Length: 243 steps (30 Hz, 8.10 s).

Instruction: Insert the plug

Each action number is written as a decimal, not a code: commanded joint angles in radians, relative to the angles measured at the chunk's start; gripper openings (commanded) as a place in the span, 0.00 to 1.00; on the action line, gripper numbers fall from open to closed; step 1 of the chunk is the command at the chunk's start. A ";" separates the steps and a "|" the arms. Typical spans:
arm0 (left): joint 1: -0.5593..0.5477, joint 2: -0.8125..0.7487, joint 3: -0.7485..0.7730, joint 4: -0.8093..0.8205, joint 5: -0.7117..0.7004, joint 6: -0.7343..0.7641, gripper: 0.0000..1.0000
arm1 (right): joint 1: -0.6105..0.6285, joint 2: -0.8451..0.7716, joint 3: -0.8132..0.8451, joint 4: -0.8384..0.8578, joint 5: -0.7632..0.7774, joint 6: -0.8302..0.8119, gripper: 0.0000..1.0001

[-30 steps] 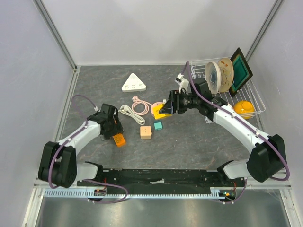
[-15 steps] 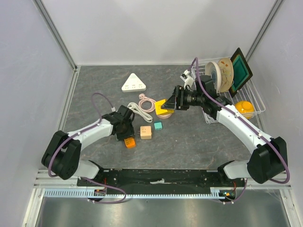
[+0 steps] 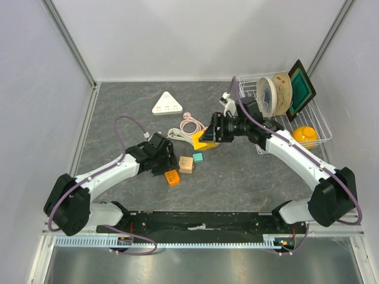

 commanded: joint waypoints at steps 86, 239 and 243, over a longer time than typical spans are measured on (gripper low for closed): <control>0.725 -0.379 -0.016 0.007 0.291 0.392 0.85 | 0.494 0.992 1.015 -0.567 0.690 -0.038 0.00; 0.250 -0.124 0.253 -0.305 0.012 0.277 0.94 | 0.298 0.313 0.215 0.011 0.563 -0.098 0.74; 0.204 -0.066 0.263 -0.339 -0.025 0.208 0.94 | 0.208 0.216 0.091 0.030 0.601 -0.100 0.94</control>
